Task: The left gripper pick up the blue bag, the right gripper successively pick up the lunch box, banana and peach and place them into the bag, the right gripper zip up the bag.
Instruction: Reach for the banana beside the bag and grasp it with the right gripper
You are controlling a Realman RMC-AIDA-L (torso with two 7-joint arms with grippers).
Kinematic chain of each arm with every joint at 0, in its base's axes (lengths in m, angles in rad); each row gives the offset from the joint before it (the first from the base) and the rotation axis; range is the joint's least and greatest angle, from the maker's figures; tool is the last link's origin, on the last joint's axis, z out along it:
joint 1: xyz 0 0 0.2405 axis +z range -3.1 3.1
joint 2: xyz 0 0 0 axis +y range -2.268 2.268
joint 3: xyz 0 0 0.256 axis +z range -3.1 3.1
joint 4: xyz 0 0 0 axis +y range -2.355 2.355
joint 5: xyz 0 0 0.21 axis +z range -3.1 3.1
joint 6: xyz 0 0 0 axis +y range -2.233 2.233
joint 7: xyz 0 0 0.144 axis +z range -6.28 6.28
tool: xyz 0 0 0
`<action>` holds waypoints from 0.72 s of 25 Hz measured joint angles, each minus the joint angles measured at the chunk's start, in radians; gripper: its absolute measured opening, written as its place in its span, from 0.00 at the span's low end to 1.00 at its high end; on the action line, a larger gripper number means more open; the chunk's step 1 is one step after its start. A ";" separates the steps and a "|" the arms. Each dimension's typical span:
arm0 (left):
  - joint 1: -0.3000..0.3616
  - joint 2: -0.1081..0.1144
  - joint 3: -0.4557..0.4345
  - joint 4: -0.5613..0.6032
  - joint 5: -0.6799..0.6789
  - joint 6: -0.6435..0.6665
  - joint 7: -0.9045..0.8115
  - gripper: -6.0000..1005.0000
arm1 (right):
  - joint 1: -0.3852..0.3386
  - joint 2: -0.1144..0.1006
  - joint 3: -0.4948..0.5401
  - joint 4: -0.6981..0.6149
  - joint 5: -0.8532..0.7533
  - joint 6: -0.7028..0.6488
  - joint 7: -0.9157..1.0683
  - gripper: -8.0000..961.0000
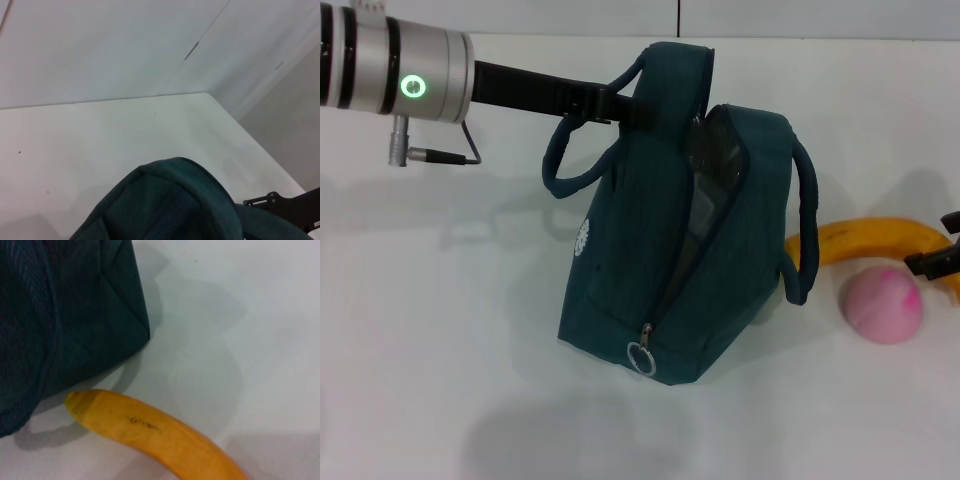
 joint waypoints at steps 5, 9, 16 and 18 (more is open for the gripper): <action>-0.001 0.000 0.000 0.000 0.000 0.000 -0.003 0.05 | 0.003 -0.003 0.000 0.025 0.000 0.011 -0.010 0.77; -0.001 0.000 0.000 0.000 0.000 0.000 -0.005 0.05 | 0.004 -0.004 0.001 0.034 0.000 0.012 -0.010 0.77; 0.000 -0.001 0.000 0.000 0.000 0.000 -0.005 0.05 | 0.004 -0.003 0.055 0.041 0.000 0.006 -0.004 0.62; 0.001 -0.001 0.000 0.000 0.000 0.000 -0.005 0.05 | 0.005 -0.004 0.065 0.047 0.000 0.002 -0.002 0.60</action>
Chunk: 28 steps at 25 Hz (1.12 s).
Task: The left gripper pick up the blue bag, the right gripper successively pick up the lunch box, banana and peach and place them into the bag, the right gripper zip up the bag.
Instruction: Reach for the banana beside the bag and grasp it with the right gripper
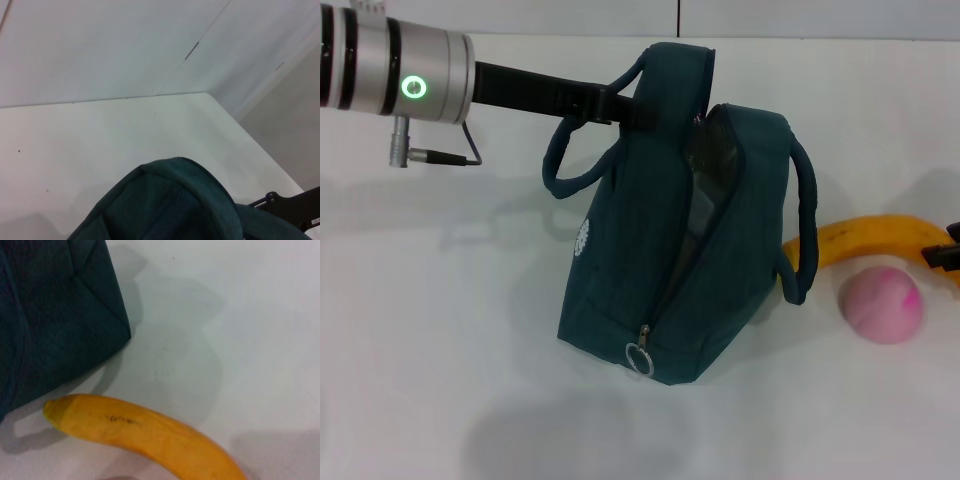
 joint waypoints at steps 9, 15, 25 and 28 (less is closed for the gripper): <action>0.000 0.000 0.000 0.000 0.000 0.002 -0.001 0.05 | 0.024 -0.013 0.007 0.064 0.004 0.000 0.002 0.47; 0.004 0.000 0.000 0.001 0.000 0.006 -0.001 0.05 | 0.025 -0.012 0.072 0.067 0.005 -0.024 0.003 0.44; 0.000 0.002 0.000 0.000 0.000 0.005 -0.001 0.05 | 0.011 -0.007 0.164 0.008 0.007 -0.037 -0.004 0.43; 0.000 0.003 0.000 0.000 0.000 0.003 -0.001 0.05 | -0.001 -0.004 0.171 -0.020 0.008 -0.036 -0.004 0.43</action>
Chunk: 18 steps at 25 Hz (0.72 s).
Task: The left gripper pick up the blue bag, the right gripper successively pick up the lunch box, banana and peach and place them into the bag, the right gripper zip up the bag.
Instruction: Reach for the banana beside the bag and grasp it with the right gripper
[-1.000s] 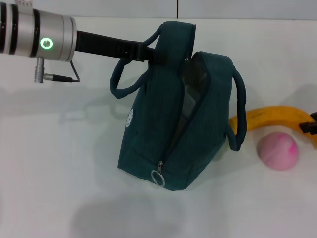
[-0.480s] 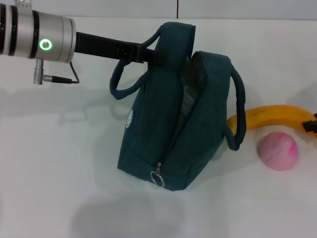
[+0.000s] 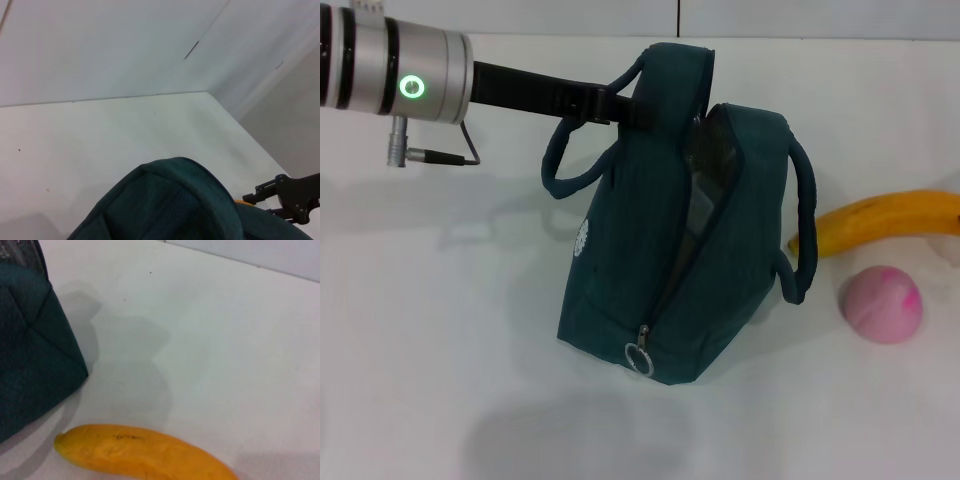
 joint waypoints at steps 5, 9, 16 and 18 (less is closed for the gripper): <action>0.000 0.001 0.000 0.001 0.000 -0.003 0.000 0.05 | -0.008 0.002 0.000 -0.023 0.001 0.012 0.000 0.43; 0.000 0.002 0.000 0.004 0.000 -0.003 0.000 0.05 | -0.008 0.002 0.000 -0.032 0.001 0.016 -0.001 0.43; 0.000 0.006 0.000 0.000 0.000 -0.005 0.004 0.05 | -0.019 0.012 0.001 -0.086 0.009 0.033 -0.001 0.43; -0.001 0.007 0.000 0.000 0.000 -0.005 0.004 0.05 | -0.026 0.012 0.001 -0.096 0.026 0.039 -0.001 0.43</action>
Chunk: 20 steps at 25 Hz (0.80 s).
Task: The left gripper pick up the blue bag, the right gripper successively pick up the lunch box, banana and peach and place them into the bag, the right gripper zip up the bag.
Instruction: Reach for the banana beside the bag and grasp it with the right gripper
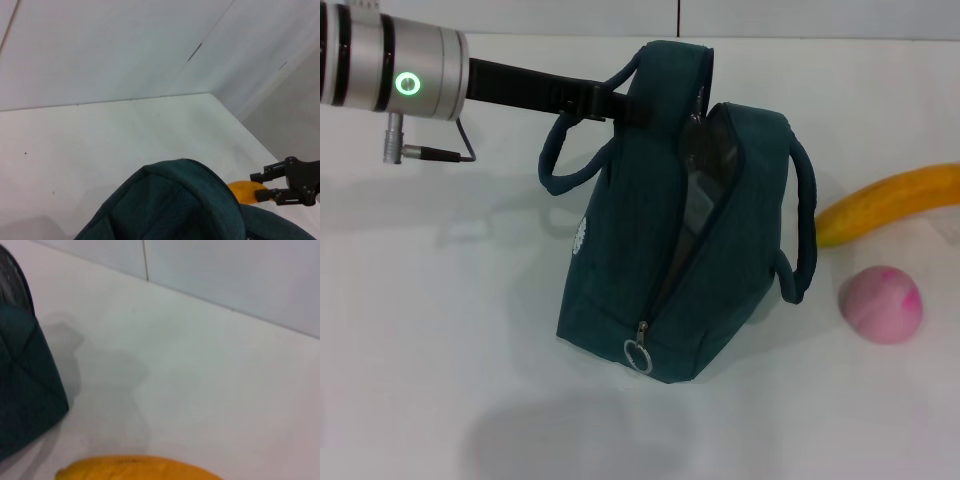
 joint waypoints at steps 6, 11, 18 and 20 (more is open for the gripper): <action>0.001 0.000 0.000 0.000 0.000 0.000 0.000 0.05 | -0.011 -0.004 0.023 -0.006 0.045 0.025 0.000 0.43; 0.001 -0.001 0.000 0.000 0.000 0.000 0.000 0.05 | -0.012 -0.004 0.051 -0.001 0.057 0.023 0.000 0.42; -0.008 -0.002 0.000 0.000 0.000 -0.005 0.001 0.05 | -0.004 -0.010 0.039 0.024 0.056 -0.063 -0.014 0.42; -0.010 -0.002 0.000 0.000 0.000 -0.008 0.001 0.05 | 0.003 -0.011 0.039 0.023 0.047 -0.099 -0.016 0.42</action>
